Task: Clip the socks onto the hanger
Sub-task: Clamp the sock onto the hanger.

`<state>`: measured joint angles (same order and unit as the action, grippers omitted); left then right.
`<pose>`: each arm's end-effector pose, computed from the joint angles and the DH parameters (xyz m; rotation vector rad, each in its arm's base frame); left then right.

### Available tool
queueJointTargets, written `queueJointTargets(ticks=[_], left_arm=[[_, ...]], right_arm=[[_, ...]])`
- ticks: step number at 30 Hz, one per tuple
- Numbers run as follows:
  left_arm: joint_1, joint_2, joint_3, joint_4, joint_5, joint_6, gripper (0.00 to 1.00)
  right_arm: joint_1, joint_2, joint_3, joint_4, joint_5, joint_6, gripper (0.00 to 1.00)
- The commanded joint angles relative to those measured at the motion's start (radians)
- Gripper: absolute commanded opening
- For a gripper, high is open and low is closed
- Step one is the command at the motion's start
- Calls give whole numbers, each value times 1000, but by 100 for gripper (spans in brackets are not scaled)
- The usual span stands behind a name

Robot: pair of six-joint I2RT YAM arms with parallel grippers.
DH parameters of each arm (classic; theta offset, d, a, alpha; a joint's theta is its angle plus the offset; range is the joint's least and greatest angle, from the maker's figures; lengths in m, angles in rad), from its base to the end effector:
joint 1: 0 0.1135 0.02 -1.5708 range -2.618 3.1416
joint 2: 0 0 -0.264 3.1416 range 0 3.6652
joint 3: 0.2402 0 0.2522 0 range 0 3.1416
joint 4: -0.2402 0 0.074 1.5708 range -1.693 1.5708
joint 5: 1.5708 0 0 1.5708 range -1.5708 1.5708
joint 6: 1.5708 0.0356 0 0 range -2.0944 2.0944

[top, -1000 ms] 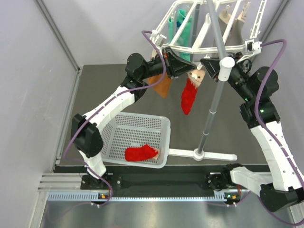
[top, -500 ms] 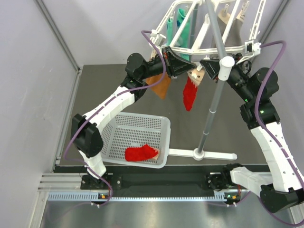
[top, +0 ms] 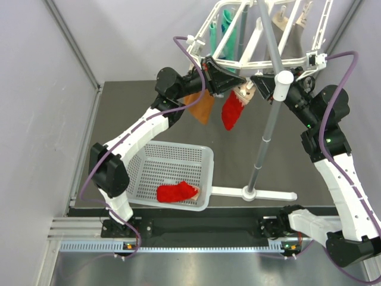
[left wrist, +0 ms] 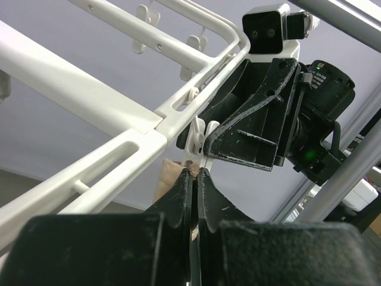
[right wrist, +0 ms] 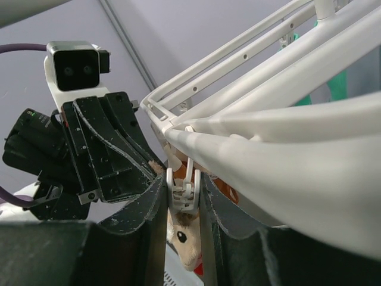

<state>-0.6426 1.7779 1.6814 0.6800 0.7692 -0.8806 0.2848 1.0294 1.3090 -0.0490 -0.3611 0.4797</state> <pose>0.3110 -0.2637 0.4628 0.6767 1.1658 -1.6971 0.1954 0.0703 0.4895 -0.1814 1.3993 0.8801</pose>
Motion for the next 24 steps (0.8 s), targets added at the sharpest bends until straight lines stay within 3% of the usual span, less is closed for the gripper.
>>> queueJointTargets(ticks=[1, 2, 6, 10, 17, 24], left_arm=[[-2, -46, 41, 84, -10, -20, 0], [-2, -44, 41, 84, -11, -23, 0], [-3, -35, 43, 89, -18, -38, 0], [-3, -23, 49, 102, -15, -61, 0], [-3, -20, 49, 104, -8, -72, 0], [1, -46, 23, 0, -89, -18, 0]], right_arm=[[20, 21, -17, -195, -164, 14, 7], [20, 20, -17, -196, -162, 14, 14], [19, 18, -8, -195, -159, 23, 21], [19, 14, 6, -196, -153, 30, 40], [19, -3, 16, -212, -127, 36, 64], [19, -60, 48, -345, 77, -9, 96]])
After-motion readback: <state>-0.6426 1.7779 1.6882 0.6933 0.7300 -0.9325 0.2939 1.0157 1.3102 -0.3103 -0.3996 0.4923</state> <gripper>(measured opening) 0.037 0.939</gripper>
